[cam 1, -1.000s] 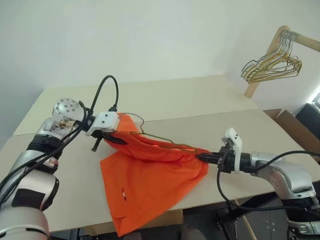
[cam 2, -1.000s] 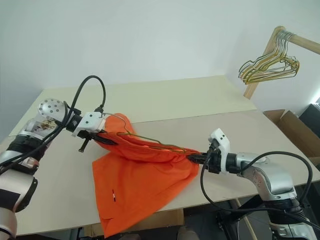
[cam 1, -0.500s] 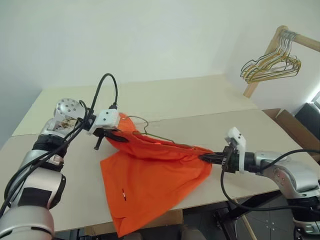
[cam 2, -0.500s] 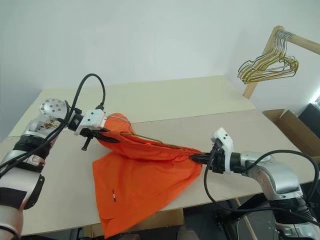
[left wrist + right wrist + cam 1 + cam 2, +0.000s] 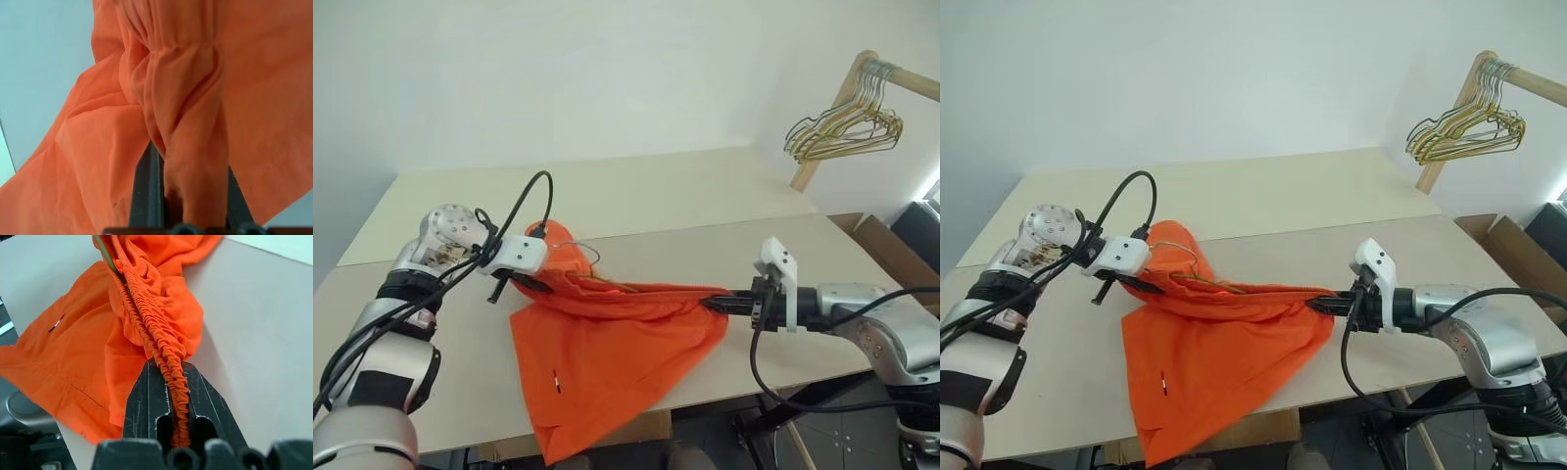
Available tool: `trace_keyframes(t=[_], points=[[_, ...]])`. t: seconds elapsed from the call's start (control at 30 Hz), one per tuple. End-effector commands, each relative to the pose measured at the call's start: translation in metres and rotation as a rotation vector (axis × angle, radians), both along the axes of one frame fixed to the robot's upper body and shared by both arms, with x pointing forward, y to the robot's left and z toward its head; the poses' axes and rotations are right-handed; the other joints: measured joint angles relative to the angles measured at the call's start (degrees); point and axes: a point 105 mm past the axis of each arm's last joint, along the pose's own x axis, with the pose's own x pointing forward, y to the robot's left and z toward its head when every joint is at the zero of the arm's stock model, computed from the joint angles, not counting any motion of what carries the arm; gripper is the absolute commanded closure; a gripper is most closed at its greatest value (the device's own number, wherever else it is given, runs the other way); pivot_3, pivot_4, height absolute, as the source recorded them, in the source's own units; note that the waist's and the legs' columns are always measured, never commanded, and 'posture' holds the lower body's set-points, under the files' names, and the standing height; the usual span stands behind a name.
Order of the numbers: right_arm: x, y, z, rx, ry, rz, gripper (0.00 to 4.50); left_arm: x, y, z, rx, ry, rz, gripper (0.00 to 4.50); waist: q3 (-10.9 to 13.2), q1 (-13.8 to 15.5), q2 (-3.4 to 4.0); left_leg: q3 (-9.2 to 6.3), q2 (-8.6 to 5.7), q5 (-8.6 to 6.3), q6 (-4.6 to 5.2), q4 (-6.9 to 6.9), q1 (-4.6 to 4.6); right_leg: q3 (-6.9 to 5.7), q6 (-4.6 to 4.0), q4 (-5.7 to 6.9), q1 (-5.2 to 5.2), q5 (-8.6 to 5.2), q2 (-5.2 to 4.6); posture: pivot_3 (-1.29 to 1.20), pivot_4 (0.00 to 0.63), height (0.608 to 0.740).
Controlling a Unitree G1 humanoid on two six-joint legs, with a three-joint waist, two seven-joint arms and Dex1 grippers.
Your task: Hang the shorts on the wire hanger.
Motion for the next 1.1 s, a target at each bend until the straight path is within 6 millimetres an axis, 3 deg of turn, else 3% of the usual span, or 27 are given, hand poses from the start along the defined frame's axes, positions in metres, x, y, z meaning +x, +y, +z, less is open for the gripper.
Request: trace_keyframes(t=[0.03,0.07,0.2,0.53,0.77,0.87,0.97,1.1], points=[[0.005,0.011,0.024,-0.043,-0.104,0.015,4.49,0.008,-0.005,0.007,-0.012,-0.013,0.024,4.50,0.00,-0.03,0.00,0.00,0.00,0.00,0.00,0.00,0.00,0.00,0.00,0.01,0.00,0.00,-0.02,-0.11,0.000,0.740],[0.005,0.014,0.025,-0.051,-0.110,0.019,4.49,0.009,-0.009,0.008,-0.029,-0.013,0.021,4.50,0.00,-0.01,0.00,0.00,0.00,0.00,0.00,0.01,-0.01,0.00,0.00,0.01,0.00,0.00,-0.02,-0.11,0.000,0.740],[0.006,0.016,0.023,-0.103,-0.133,0.018,3.35,0.015,-0.028,0.021,-0.137,-0.016,0.032,4.50,-0.01,-0.01,-0.03,-0.02,0.00,0.00,0.01,0.02,-0.05,-0.03,0.00,-0.04,-0.01,0.00,-0.02,-0.11,0.000,0.740],[0.001,-0.008,0.025,-0.176,-0.135,-0.021,0.15,0.022,-0.034,0.029,-0.178,-0.042,0.055,4.50,-0.02,-0.10,-0.03,0.00,0.02,-0.03,0.04,0.02,-0.05,-0.02,0.00,-0.33,-0.02,0.00,-0.02,-0.12,0.000,0.740],[0.004,-0.023,0.040,-0.197,-0.191,-0.076,0.07,0.022,-0.042,0.029,-0.207,-0.026,0.043,4.50,-0.02,-0.15,-0.03,0.02,0.02,-0.03,0.05,0.02,-0.06,-0.01,0.00,-0.35,-0.01,0.00,-0.04,-0.14,0.000,0.740],[0.001,-0.023,0.065,-0.157,-0.263,-0.071,0.07,0.022,-0.043,0.027,-0.204,-0.018,0.039,4.50,-0.02,-0.17,-0.03,0.02,0.04,-0.03,0.05,0.02,-0.06,0.00,0.00,-0.36,-0.02,0.00,-0.03,-0.15,0.000,0.740],[-0.006,-0.009,0.089,-0.071,-0.317,-0.012,0.07,0.021,-0.043,0.027,-0.203,-0.012,0.035,4.50,-0.02,-0.34,-0.02,0.02,0.05,-0.03,0.06,0.02,-0.06,0.00,0.00,-0.36,-0.03,0.00,-0.03,-0.15,0.000,0.740],[0.000,0.026,0.092,-0.076,-0.332,0.055,0.07,0.021,-0.045,0.027,-0.200,-0.005,0.026,4.50,-0.03,-1.36,-0.03,0.00,0.12,-0.03,0.06,0.02,-0.03,0.00,-0.01,-0.34,0.00,0.00,0.00,-0.16,0.000,0.740]])
